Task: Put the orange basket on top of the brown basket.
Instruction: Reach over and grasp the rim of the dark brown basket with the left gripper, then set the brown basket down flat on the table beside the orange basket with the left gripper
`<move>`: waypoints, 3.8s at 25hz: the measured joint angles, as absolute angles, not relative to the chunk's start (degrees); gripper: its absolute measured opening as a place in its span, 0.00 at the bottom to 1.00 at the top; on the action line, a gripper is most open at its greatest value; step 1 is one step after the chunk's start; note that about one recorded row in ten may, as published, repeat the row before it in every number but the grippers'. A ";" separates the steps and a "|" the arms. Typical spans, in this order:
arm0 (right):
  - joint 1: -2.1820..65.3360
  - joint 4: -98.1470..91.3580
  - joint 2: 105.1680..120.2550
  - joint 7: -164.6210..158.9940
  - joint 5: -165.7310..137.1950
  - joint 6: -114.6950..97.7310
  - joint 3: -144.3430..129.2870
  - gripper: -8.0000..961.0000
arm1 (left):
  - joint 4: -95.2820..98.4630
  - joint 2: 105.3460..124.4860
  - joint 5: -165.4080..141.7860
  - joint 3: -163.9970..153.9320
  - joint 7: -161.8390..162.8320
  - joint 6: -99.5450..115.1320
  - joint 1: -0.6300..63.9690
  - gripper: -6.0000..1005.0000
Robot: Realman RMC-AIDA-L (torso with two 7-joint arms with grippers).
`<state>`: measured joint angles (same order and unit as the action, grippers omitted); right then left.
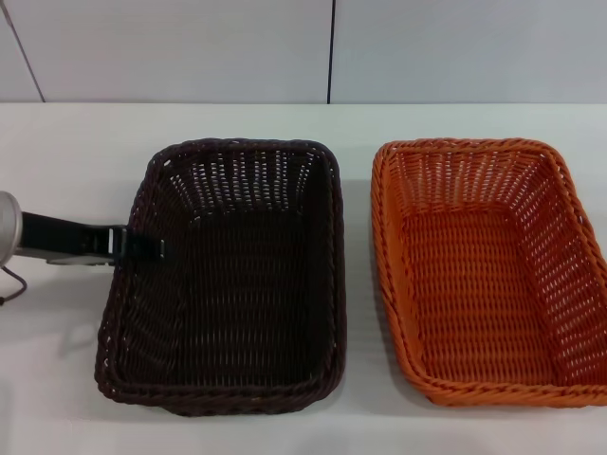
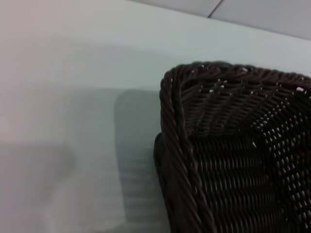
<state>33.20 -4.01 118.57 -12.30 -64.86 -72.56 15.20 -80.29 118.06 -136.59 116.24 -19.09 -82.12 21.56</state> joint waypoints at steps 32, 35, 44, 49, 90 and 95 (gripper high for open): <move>32.82 -4.22 118.16 -12.30 -62.05 -72.42 15.45 0.60 | -78.27 117.85 -137.32 116.68 -18.95 -83.33 24.08 0.23; 32.78 -4.22 118.08 -12.30 -62.04 -72.42 15.47 0.60 | -78.55 117.85 -137.28 117.37 -19.13 -83.24 24.13 0.22; 32.12 -4.83 117.59 -16.71 -62.04 -72.42 15.47 0.60 | -83.24 116.46 -129.32 130.32 -30.94 -90.04 28.01 0.21; 31.89 -5.32 117.57 -17.13 -62.01 -72.42 15.65 0.60 | -83.40 114.55 -125.07 132.72 -35.57 -91.03 29.17 0.22; 30.20 -5.80 117.94 -18.08 -61.96 -72.08 15.82 0.60 | -47.88 114.72 -133.46 125.04 -57.67 -87.94 49.44 0.22; 29.96 -5.80 117.95 -18.15 -61.96 -72.07 15.82 0.60 | -47.70 115.59 -133.75 124.95 -57.34 -87.66 50.36 0.22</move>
<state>29.96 -5.80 117.95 -18.15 -61.96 -72.07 15.82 -47.70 115.59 -133.75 124.95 -57.34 -87.66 50.36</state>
